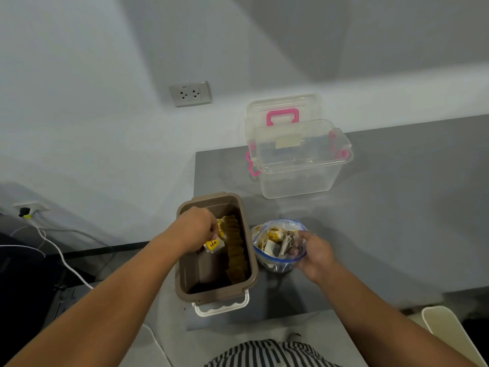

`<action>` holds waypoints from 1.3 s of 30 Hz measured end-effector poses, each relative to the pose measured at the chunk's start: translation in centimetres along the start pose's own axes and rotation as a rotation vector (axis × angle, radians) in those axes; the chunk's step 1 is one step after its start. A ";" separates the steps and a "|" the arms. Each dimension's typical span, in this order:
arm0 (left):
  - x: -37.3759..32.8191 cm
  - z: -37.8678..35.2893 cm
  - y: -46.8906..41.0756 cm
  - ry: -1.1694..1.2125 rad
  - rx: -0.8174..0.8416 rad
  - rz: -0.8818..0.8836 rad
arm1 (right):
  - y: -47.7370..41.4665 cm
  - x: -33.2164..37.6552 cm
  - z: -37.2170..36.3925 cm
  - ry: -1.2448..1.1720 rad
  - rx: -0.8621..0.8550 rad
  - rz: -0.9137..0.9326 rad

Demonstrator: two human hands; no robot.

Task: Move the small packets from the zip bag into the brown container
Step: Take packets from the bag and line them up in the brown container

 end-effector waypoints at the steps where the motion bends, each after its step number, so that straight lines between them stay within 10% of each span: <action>1: 0.2 -0.6 -0.4 -0.033 0.011 -0.012 | 0.0 -0.1 0.1 0.002 -0.003 0.001; 31: 0.5 -3.3 -2.6 0.000 -0.007 -0.083 | 0.3 -2.0 0.0 -0.031 -0.009 0.008; 39: -3.6 1.6 0.5 0.225 -0.254 -0.228 | 0.4 -1.5 0.1 -0.019 0.055 0.015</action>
Point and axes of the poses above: each hand's wrist, its own y-axis away from the middle knuckle, its own z-axis out of the back of the hand, x = y × z, the point moved 7 cm from there along -y, towards the middle knuckle, and after that the axes turned 13 degrees about y, right-handed, at the moved point
